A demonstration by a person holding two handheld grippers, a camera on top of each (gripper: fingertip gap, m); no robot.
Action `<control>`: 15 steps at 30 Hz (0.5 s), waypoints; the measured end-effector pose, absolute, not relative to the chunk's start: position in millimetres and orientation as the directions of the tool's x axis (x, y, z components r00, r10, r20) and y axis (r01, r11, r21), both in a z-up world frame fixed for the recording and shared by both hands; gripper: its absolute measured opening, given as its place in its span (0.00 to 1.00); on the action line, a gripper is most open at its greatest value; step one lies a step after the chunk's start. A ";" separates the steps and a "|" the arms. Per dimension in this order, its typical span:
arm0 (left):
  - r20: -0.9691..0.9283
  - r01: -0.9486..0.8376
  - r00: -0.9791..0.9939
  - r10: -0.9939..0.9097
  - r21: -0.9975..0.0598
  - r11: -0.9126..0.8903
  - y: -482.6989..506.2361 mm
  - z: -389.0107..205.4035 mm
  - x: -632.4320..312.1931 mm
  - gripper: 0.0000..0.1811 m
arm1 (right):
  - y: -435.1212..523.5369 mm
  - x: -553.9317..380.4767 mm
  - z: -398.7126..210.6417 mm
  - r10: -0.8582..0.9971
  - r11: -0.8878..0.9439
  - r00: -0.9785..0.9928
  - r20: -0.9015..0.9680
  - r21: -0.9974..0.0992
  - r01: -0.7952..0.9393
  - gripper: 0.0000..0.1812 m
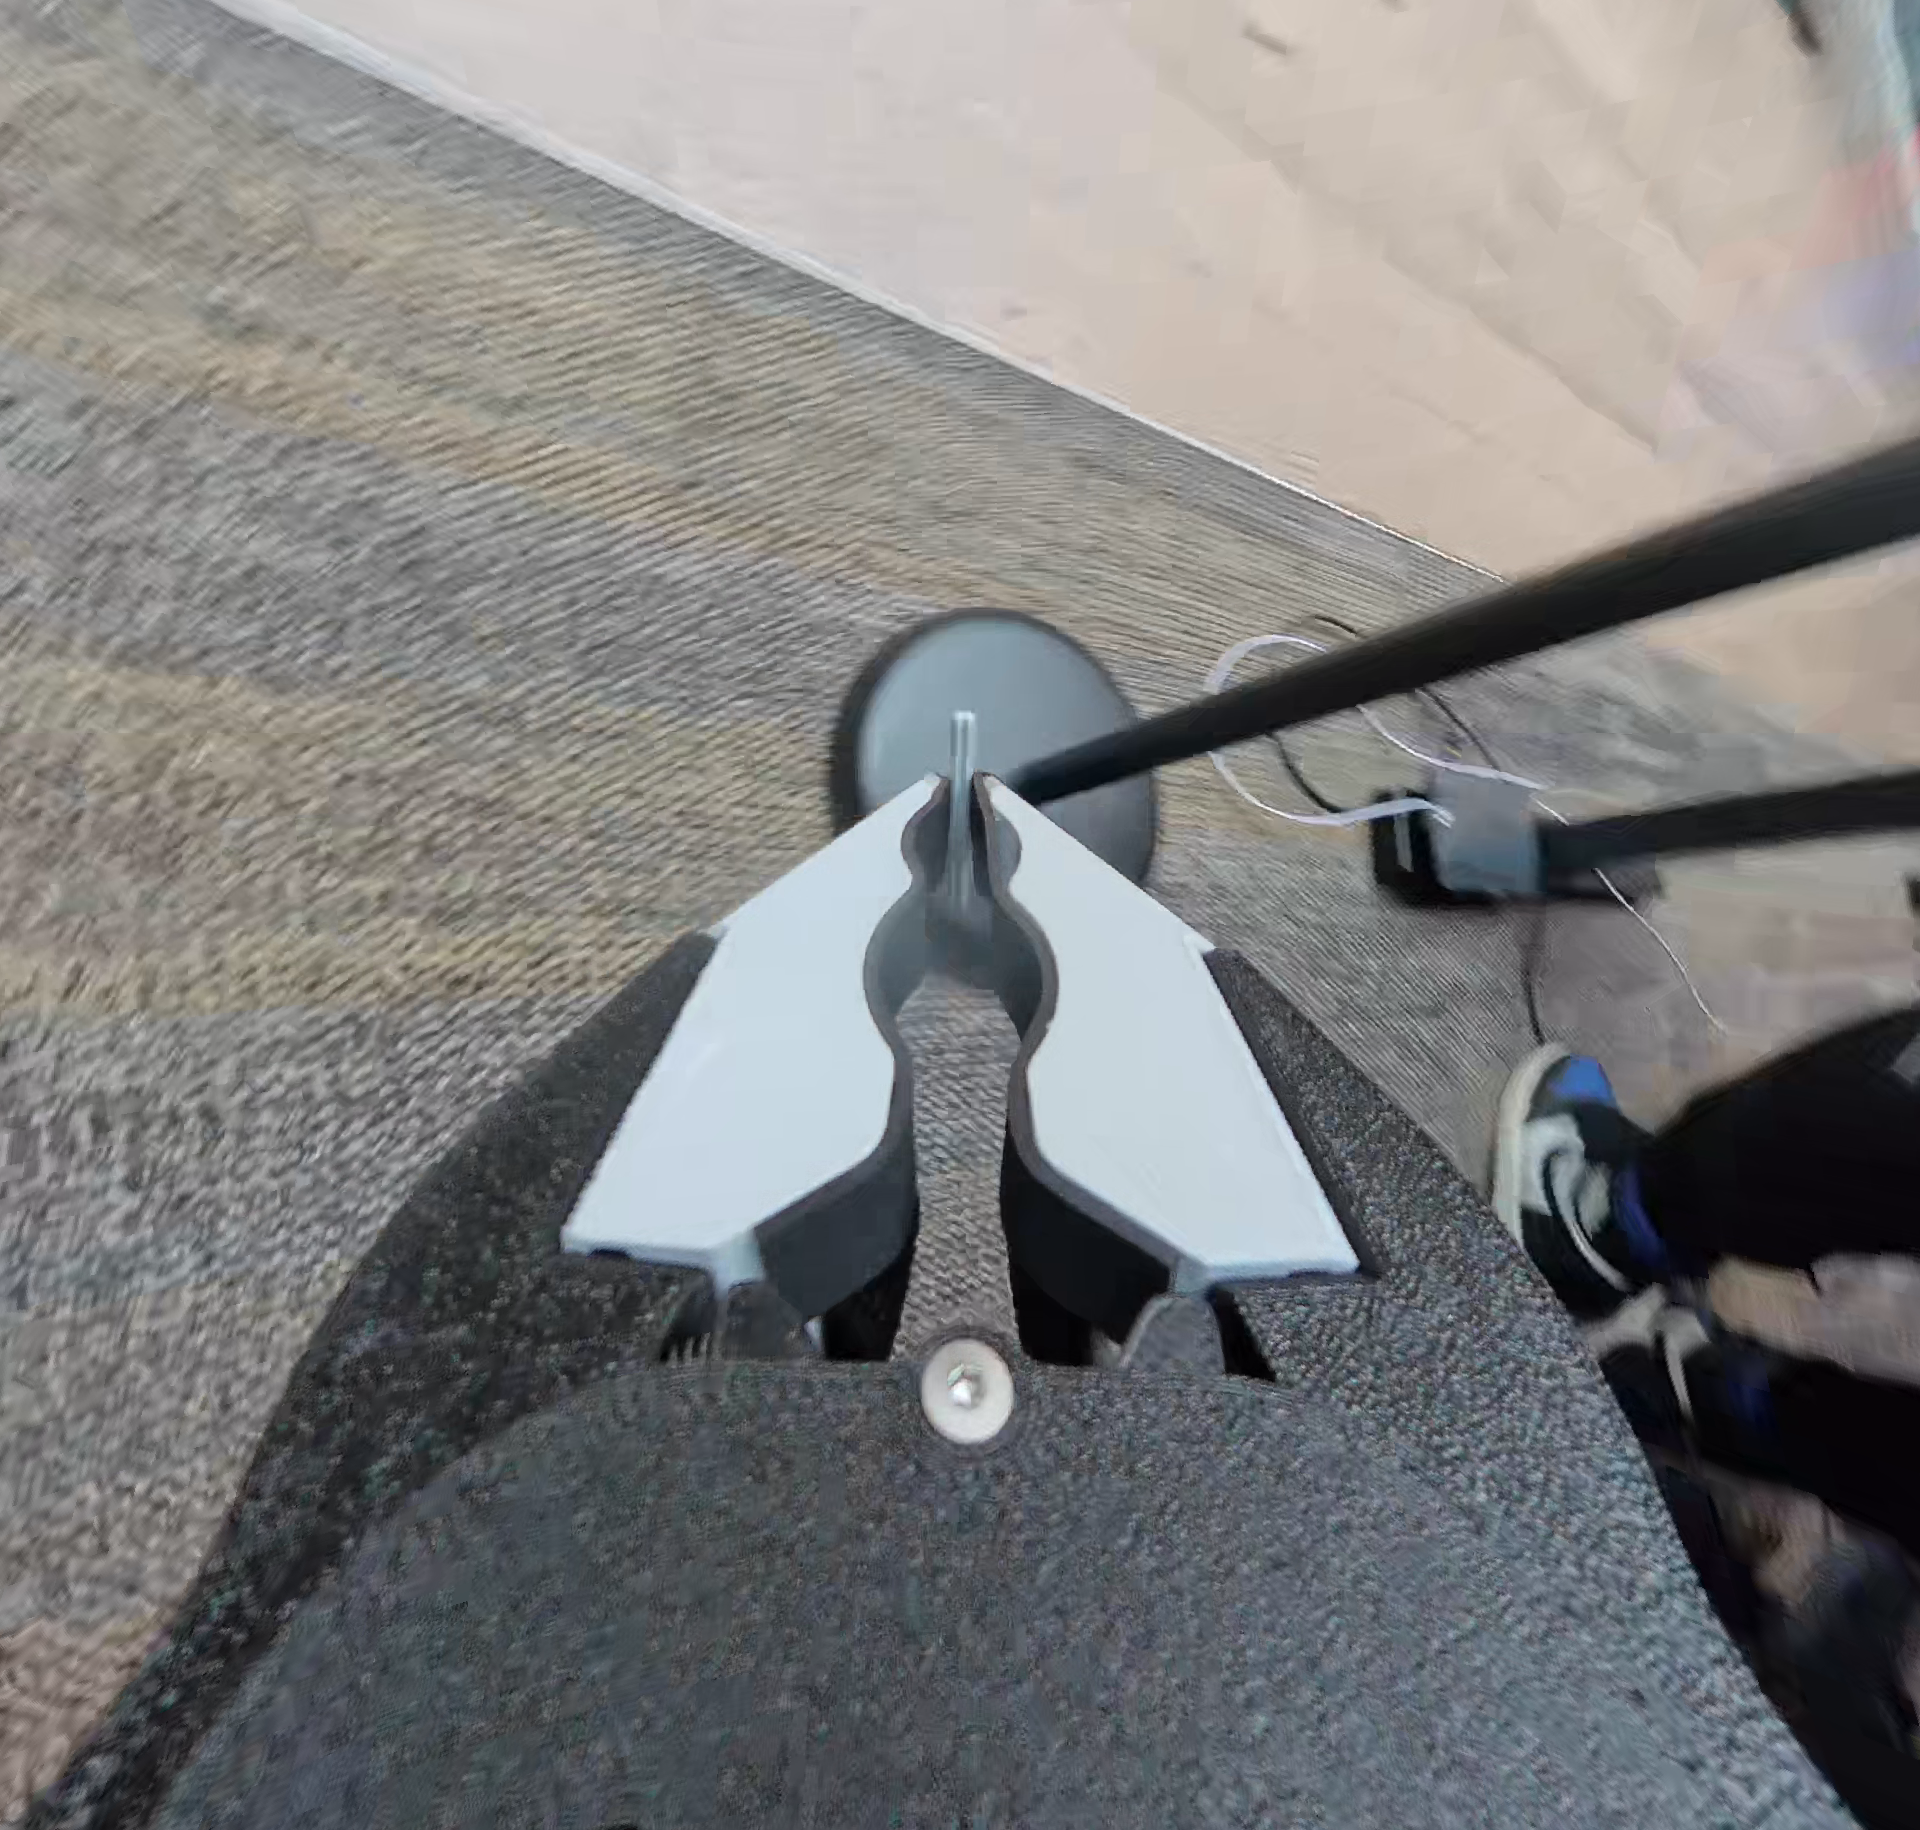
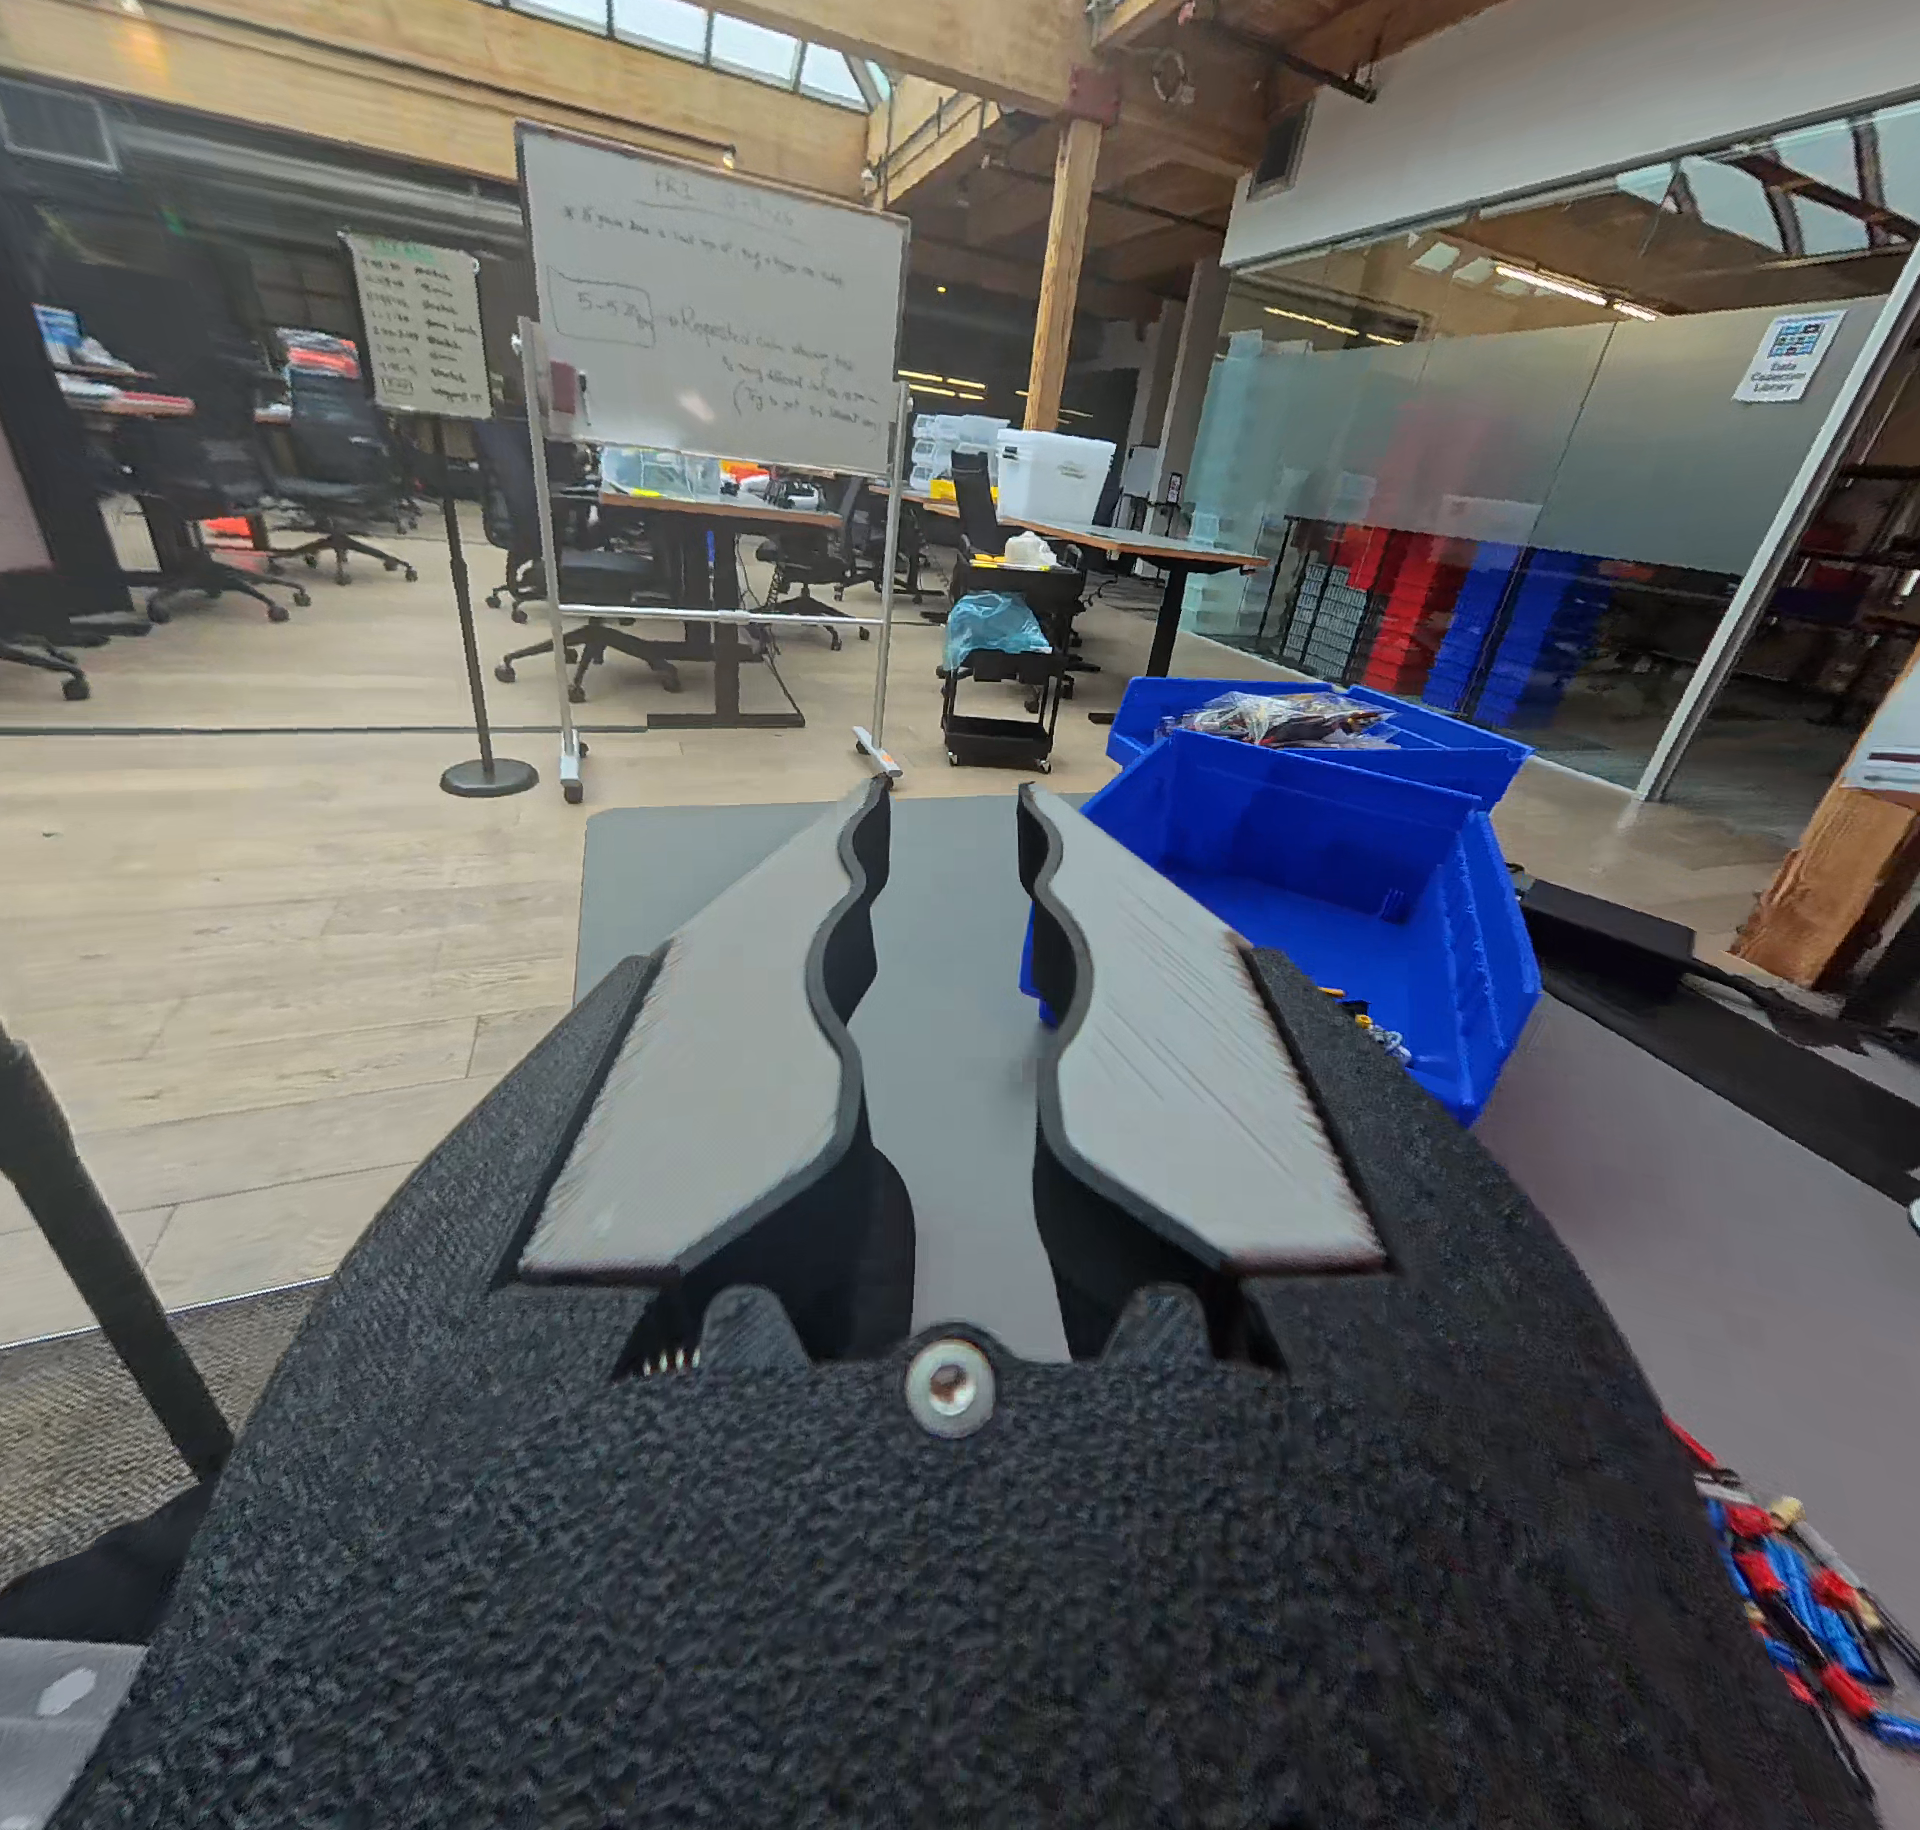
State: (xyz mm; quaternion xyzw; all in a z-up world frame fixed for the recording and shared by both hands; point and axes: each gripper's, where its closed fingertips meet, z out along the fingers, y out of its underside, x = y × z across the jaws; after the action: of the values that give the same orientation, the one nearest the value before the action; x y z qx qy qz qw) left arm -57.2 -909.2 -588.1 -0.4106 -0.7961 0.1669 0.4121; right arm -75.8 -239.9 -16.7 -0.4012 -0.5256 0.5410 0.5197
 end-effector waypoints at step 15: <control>0.050 -0.025 0.142 0.989 -0.998 0.054 -913.2 29.2 -75.9 0.01 | -84.8 37.8 -41.0 0.997 -0.037 -0.078 -0.028 -0.992 -0.124 0.13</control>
State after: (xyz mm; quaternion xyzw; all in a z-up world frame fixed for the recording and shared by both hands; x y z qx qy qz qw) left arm -75.9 -913.2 29.2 -0.5135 -0.4689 0.4573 0.5543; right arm 37.8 -84.8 -41.0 -0.4562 -0.4781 0.5572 0.5028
